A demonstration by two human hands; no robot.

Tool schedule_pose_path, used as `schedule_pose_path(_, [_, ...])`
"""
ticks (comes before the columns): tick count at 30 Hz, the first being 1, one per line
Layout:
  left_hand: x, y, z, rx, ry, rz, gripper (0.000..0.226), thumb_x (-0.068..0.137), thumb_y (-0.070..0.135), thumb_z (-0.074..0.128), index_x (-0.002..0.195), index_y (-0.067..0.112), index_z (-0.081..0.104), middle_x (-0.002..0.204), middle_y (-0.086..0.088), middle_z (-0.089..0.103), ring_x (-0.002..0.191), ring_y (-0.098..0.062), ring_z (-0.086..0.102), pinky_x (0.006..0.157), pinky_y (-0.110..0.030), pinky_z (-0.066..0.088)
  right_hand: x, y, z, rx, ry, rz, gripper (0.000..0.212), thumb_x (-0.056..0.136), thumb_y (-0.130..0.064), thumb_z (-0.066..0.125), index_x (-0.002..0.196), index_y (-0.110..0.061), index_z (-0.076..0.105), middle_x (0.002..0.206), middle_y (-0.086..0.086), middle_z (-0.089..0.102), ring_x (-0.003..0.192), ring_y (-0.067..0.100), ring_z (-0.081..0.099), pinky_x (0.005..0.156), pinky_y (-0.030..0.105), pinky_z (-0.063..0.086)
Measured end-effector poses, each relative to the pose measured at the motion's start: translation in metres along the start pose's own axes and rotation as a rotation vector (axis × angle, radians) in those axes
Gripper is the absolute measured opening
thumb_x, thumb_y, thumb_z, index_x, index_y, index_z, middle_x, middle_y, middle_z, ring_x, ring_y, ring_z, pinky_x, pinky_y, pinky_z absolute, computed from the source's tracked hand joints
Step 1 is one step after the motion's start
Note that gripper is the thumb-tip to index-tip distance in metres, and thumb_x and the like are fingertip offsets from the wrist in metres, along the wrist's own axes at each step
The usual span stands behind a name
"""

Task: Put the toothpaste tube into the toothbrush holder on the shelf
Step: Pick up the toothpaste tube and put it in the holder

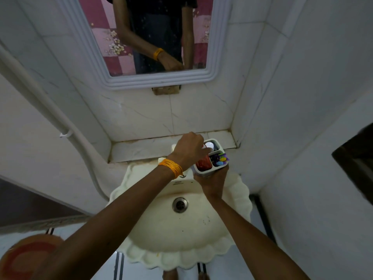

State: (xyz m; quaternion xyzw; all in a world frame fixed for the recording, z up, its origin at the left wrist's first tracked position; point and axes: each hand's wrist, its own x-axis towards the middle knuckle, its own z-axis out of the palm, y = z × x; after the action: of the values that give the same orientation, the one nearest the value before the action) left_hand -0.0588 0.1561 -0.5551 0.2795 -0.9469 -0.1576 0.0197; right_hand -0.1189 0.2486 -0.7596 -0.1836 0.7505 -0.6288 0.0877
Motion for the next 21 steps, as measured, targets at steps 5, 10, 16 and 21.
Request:
schedule_pose_path(5, [-0.001, 0.004, 0.026, 0.129, -0.096, 0.057, 0.024, 0.101, 0.017, 0.048, 0.109, 0.001, 0.064, 0.109, -0.021, 0.069, 0.102, -0.038, 0.065, 0.082, -0.042, 0.050, -0.005, 0.005, -0.001, -0.009, -0.024, 0.048, 0.127, 0.045, -0.025, 0.104, 0.150, -0.013, 0.033, 0.142, 0.008, 0.056, 0.131, 0.024, 0.061, 0.106, 0.053, 0.056])
schedule_pose_path(10, [-0.001, 0.001, 0.040, 0.182, -0.096, 0.089, 0.025, 0.093, -0.001, 0.046, 0.108, 0.001, 0.065, 0.113, -0.020, 0.068, 0.107, -0.037, 0.065, 0.087, -0.042, 0.050, -0.005, 0.006, -0.001, -0.011, -0.034, 0.062, 0.130, 0.045, -0.031, 0.102, 0.152, -0.010, 0.030, 0.147, 0.012, 0.054, 0.135, 0.029, 0.059, 0.109, 0.056, 0.054])
schedule_pose_path(16, [0.003, 0.002, 0.042, 0.159, -0.093, 0.118, 0.014, 0.085, 0.003, 0.054, 0.095, 0.006, 0.064, 0.102, -0.025, 0.070, 0.098, -0.042, 0.065, 0.071, -0.039, 0.043, -0.003, 0.005, -0.001, 0.022, -0.046, 0.057, 0.124, 0.044, -0.026, 0.101, 0.148, -0.010, 0.036, 0.143, 0.010, 0.057, 0.131, 0.024, 0.062, 0.108, 0.055, 0.055])
schedule_pose_path(21, [0.004, 0.002, 0.047, 0.126, -0.149, 0.100, 0.022, 0.086, 0.017, 0.064, 0.097, -0.001, 0.071, 0.103, -0.023, 0.071, 0.098, -0.039, 0.066, 0.073, -0.035, 0.046, -0.006, 0.000, -0.003, 0.002, -0.039, 0.048, 0.125, 0.045, -0.029, 0.099, 0.149, -0.006, 0.034, 0.144, 0.012, 0.054, 0.132, 0.025, 0.061, 0.109, 0.051, 0.055])
